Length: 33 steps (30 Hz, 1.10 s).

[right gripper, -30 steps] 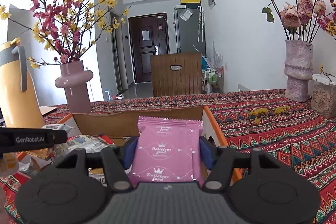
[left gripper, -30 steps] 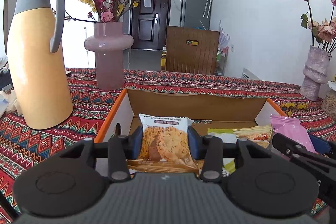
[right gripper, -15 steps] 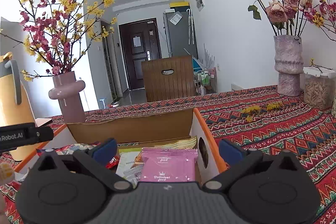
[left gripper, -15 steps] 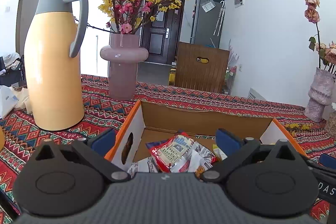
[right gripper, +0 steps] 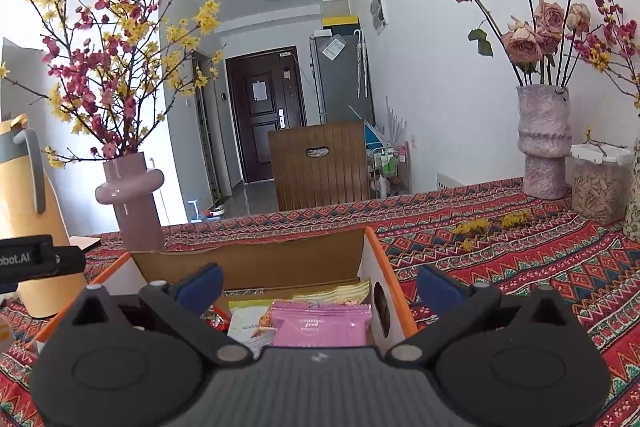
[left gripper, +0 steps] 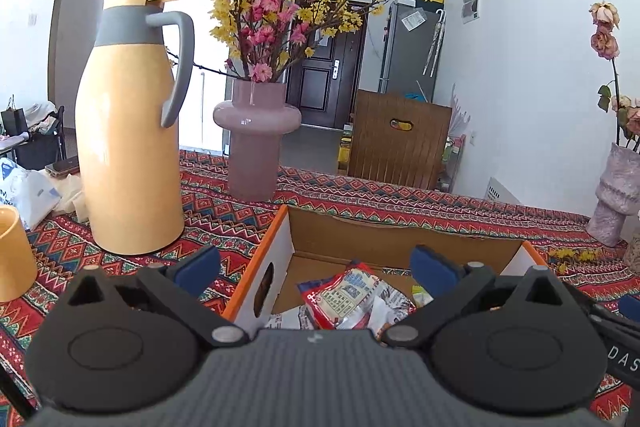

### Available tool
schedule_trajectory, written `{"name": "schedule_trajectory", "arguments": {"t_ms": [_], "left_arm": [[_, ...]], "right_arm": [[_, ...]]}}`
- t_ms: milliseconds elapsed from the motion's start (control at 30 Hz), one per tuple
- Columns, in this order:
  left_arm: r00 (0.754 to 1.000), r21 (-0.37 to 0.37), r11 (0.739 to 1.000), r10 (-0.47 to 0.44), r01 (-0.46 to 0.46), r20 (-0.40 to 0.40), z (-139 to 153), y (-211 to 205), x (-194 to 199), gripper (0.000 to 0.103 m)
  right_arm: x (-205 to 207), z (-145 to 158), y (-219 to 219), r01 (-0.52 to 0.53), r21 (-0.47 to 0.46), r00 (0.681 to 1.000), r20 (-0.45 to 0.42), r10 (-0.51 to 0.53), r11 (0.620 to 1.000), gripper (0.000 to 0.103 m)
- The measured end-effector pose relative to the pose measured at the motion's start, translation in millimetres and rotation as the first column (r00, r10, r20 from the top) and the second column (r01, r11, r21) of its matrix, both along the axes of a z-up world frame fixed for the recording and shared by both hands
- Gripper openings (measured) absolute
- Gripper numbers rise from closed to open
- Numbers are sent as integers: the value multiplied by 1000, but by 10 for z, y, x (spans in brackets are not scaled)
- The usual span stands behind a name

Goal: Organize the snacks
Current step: 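Withdraw both grippers from the box toward the loose snacks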

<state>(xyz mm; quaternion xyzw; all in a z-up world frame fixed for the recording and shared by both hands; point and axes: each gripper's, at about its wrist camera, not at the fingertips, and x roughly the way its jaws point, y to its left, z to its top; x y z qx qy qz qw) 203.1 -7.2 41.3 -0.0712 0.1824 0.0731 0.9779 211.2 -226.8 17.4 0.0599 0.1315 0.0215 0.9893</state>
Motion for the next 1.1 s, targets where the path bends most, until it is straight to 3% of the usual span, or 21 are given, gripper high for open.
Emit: {"name": "schedule_trajectory", "arguments": {"t_ms": [400,733,1100], "left_arm": [[999,26,998,-48,49,-25,-45,173,-482,103],[990,36,998,-37,42,-135,-487,433,-688,103],[988,15,998,-61,64,-142,-697,513,-712,103]], "right_arm": [[-533,82,89,-84,-36,996,-29,83,996,103],[-815,-153,214,-148,-56,983,-119,141,987,103],[-817,-355,445,-200,-98,964,-196,178,975,103]]}}
